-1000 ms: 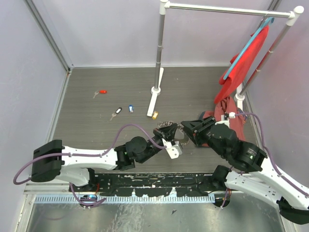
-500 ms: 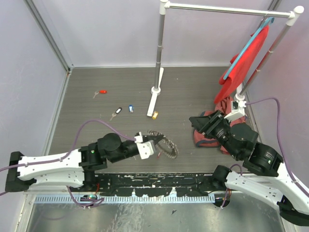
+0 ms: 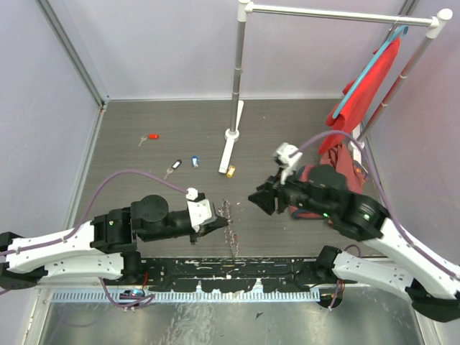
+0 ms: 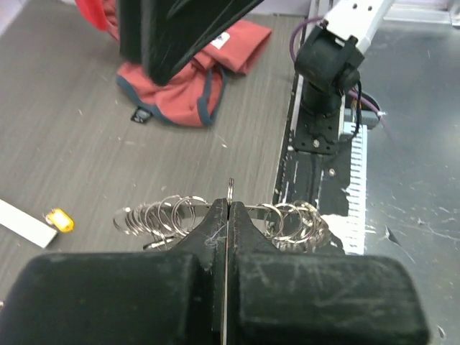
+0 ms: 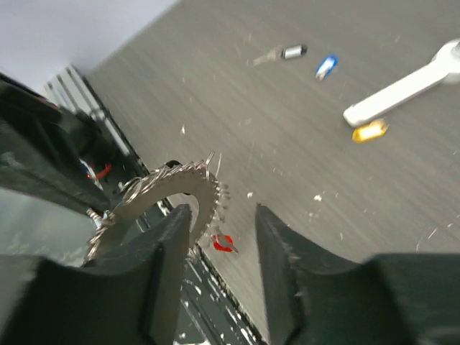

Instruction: Put the keys on the keyring

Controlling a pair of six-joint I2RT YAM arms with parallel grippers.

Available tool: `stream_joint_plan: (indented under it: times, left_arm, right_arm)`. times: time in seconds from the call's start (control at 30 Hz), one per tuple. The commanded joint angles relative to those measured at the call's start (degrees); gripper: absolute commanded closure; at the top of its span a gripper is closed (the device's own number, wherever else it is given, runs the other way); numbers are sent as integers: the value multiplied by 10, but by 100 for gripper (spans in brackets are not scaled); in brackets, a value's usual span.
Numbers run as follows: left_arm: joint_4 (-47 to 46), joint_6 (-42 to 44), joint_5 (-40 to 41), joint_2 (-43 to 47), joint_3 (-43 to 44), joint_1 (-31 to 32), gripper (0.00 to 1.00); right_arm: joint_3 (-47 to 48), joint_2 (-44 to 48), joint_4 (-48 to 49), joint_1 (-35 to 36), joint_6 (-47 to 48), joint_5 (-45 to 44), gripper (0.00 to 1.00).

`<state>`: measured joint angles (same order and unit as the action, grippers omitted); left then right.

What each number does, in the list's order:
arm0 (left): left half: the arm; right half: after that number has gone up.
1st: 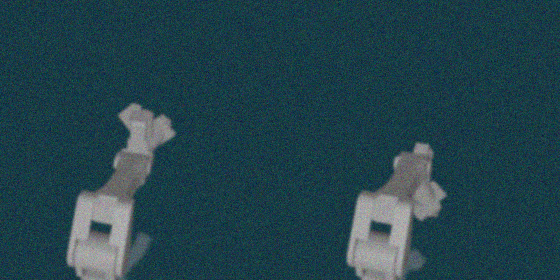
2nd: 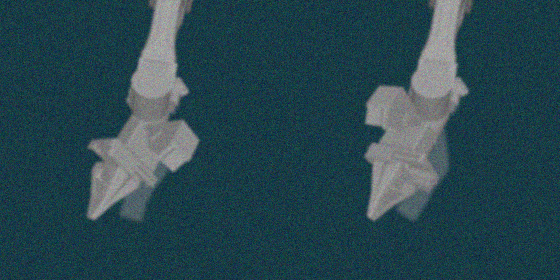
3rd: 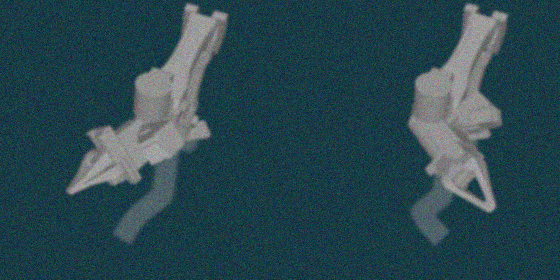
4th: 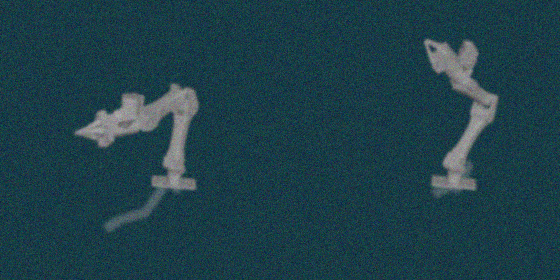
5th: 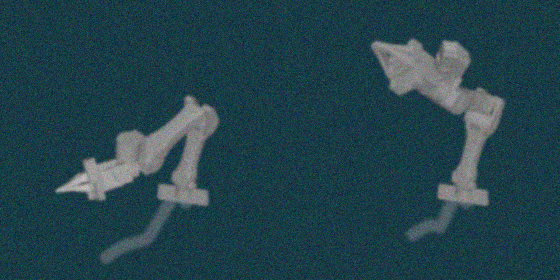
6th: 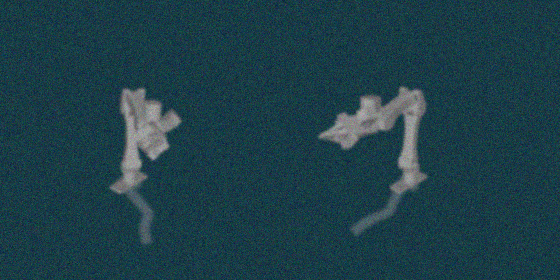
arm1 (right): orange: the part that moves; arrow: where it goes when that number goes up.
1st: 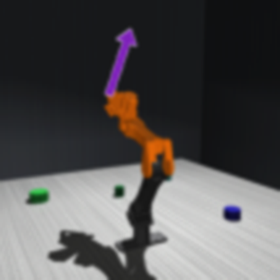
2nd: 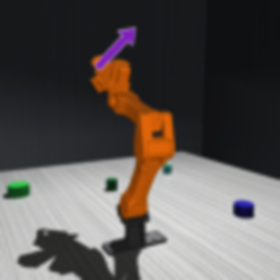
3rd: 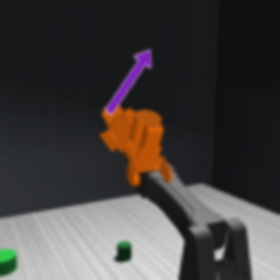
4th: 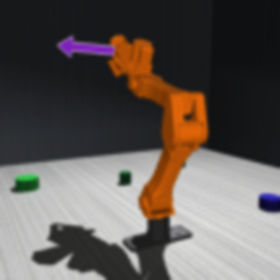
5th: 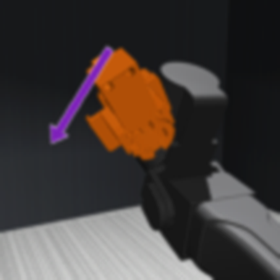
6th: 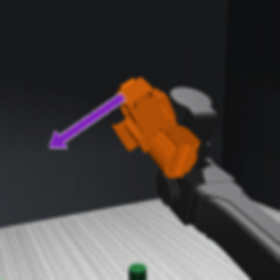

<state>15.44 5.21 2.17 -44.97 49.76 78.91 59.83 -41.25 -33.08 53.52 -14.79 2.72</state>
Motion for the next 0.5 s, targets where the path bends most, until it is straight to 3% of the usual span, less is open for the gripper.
stream_joint_plan:
  times: [0.0, 0.1, 0.23, 0.47]
  left_arm:
    - [70, -52, -14, -8, 44, 0, 100]
    - [92, -57, -13, -12, 54, -3, 100]
    - [112, -61, -30, -14, 60, -21, 100]
    - [81, -85, -161, -6, 37, -115, 100]
  right_arm:
    - [34, -70, -14, 3, 65, 53, 58]
    - [10, -63, 49, 3, 89, 124, 63]
    - [-25, -34, 122, 2, 93, 185, 58]
    - [-96, 15, 184, 8, 131, 211, 65]
